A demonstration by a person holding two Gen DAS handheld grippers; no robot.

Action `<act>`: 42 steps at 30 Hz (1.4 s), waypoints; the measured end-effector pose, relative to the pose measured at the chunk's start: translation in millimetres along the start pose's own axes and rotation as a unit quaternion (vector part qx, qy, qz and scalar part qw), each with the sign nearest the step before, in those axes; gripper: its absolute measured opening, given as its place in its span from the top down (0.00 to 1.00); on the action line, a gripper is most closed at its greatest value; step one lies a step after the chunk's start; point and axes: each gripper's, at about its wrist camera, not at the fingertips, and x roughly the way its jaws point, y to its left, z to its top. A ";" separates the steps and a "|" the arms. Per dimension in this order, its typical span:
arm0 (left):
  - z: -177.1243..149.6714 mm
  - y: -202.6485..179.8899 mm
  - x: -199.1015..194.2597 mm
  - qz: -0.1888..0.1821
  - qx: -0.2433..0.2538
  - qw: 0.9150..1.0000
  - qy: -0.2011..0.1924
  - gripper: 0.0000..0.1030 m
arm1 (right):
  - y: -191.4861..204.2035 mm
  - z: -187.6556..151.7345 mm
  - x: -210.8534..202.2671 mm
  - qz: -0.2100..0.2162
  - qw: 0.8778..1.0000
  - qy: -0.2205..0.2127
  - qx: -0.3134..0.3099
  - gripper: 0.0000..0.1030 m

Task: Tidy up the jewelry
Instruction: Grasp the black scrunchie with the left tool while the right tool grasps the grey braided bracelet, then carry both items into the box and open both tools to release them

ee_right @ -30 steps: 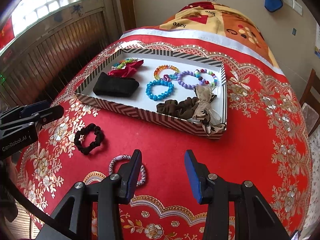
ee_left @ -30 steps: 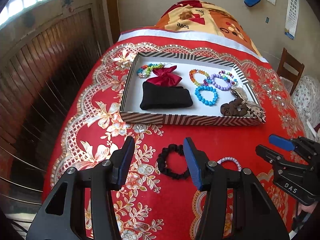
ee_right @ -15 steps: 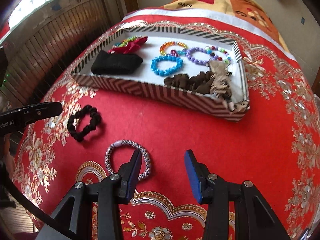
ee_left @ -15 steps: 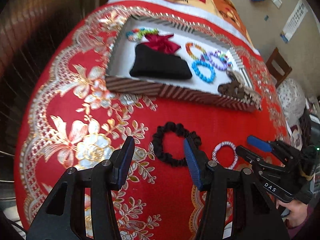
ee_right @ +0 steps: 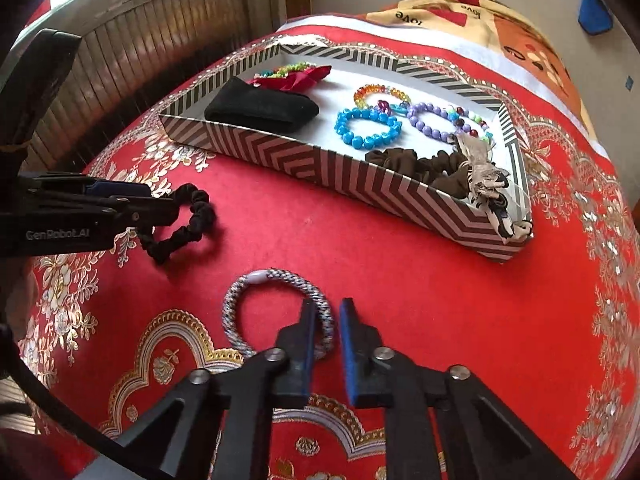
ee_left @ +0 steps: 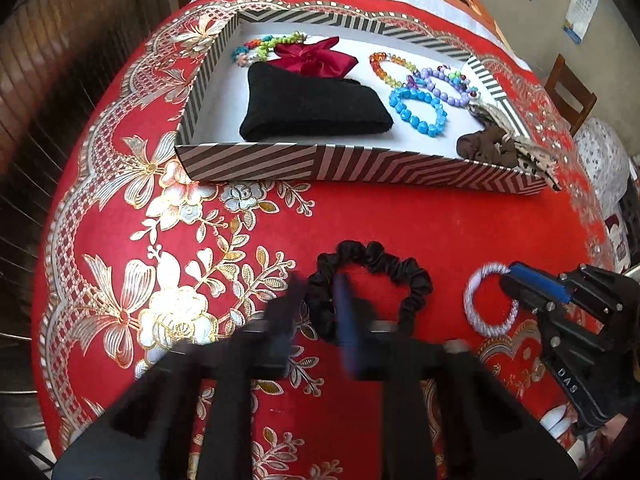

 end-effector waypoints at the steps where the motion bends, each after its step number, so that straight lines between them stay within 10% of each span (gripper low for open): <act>1: 0.8 1.7 0.0 -0.010 -0.005 1.000 0.004 0.91 | -1.6 0.6 0.1 0.002 1.000 -0.001 0.002 0.94; 23: 52.8 -6.5 -98.9 -0.026 -0.002 0.995 -0.095 0.93 | -33.0 42.4 -72.9 0.027 0.994 -0.094 0.051 0.94; 42: 142.2 -25.1 -61.4 -0.013 0.036 0.994 -0.105 0.93 | -56.5 92.9 -53.2 0.001 0.994 -0.091 0.056 0.94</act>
